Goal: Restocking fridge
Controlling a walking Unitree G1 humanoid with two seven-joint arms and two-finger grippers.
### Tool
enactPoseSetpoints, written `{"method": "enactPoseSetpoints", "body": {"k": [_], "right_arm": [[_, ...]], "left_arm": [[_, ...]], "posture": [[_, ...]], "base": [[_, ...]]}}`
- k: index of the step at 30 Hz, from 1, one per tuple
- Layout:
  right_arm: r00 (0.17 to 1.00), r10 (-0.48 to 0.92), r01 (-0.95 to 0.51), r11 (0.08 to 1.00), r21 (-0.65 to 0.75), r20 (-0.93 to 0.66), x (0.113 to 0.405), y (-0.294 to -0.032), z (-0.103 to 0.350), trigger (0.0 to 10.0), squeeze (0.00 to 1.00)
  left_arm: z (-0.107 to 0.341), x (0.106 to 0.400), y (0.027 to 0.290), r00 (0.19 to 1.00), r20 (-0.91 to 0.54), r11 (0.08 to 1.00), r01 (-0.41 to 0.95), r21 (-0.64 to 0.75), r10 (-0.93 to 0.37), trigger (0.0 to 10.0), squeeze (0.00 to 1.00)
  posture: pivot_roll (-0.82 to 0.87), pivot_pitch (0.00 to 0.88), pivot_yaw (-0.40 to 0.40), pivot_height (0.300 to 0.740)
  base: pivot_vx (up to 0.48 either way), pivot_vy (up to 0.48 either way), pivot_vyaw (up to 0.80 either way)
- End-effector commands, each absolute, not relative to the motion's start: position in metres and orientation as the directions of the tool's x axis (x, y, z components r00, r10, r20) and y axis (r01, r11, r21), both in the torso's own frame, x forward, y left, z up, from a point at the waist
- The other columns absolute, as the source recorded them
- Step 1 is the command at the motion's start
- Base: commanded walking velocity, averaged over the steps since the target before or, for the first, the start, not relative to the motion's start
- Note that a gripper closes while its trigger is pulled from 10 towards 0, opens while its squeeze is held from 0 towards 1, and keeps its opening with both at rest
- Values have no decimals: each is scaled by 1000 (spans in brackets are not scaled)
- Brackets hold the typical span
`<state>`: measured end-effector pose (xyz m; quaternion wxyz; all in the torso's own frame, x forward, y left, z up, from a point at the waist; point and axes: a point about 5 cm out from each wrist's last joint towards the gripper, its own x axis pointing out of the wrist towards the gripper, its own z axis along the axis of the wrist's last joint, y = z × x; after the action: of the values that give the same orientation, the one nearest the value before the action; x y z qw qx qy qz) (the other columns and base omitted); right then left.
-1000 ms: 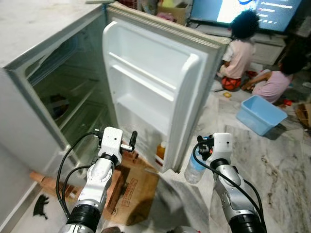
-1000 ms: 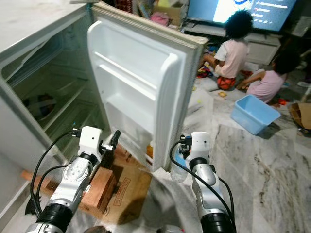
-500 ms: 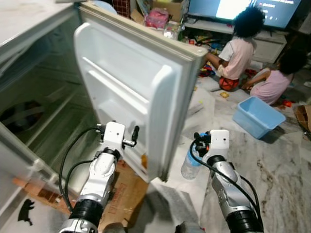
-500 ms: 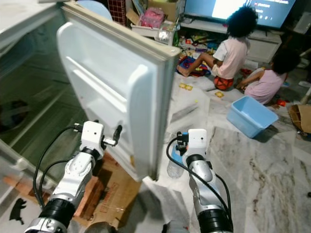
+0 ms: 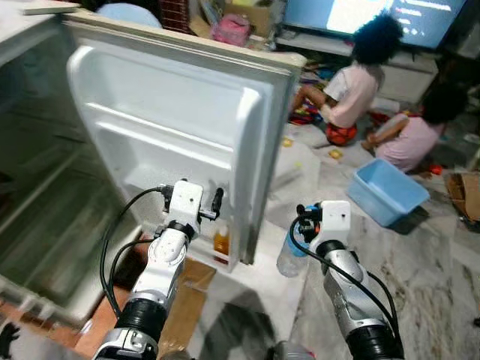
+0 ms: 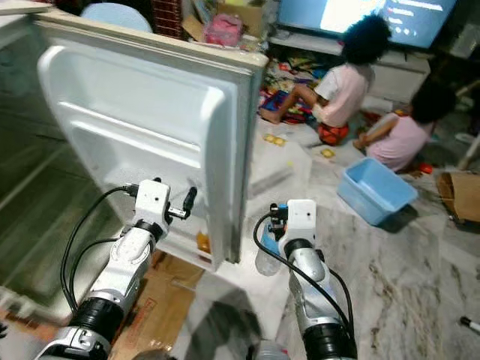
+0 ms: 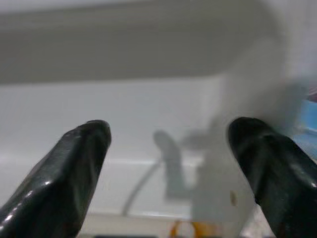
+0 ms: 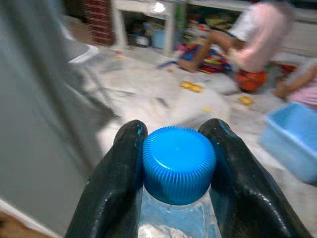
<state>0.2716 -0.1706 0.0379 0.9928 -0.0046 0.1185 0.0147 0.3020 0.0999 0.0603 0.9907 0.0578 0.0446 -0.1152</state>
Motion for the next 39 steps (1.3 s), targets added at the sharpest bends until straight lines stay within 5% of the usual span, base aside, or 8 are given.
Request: {"method": "enactPoseSetpoints", "body": {"k": [1,13,19,28,39], "right_arm": [[981,22,-24,1000,-7,-194,277,-171,47,10000,0],[982,36,-38,999,-10,-184,285,-173,52,10000,0],[980,89,-94,996,-15,-177,295,-167,56,10000,0],[972,182,-193,980,-59,-147,305,-153,61,10000,0],[974,172,-182,981,-64,-147,301,-155,55,10000,0]], "left_arm": [[59,301,103,972,-106,967,221,124,-209,10000,0],[57,281,167,989,-126,985,-52,166,74,10000,0],[56,267,182,994,-100,979,-31,200,51,10000,0],[54,261,179,992,-102,975,-54,214,77,10000,0],[56,266,168,995,-96,983,-5,184,23,10000,0]], "posture": [[20,0,-20,740],[45,0,-38,740],[60,0,-53,740],[62,0,-63,740],[54,0,-54,740]], "base": [[0,0,0],[0,0,0],[0,0,0],[0,0,0],[428,0,0]]}}
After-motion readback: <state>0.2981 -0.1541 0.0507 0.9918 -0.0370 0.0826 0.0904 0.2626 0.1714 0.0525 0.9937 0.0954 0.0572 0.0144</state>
